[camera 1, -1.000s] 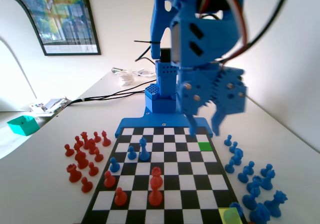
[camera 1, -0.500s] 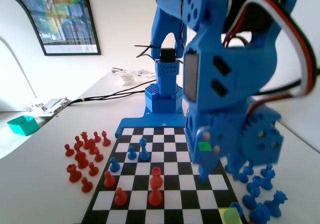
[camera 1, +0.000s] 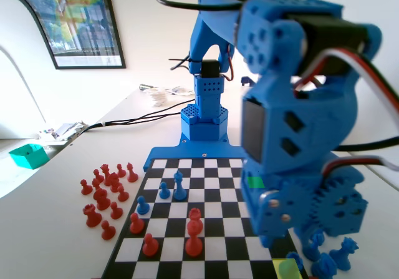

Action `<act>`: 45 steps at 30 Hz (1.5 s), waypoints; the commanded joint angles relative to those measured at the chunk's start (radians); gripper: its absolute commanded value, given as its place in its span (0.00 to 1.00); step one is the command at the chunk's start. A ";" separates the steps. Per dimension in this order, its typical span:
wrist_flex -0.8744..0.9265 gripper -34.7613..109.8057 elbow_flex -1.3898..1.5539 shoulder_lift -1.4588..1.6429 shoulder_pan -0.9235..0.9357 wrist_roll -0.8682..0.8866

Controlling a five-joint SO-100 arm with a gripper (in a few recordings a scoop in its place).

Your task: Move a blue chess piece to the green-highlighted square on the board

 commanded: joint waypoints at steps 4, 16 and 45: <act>-0.005 0.35 -0.123 -0.044 -0.032 0.011; 0.003 0.35 -0.212 -0.123 -0.066 0.025; 0.008 0.33 -0.259 -0.181 -0.020 0.003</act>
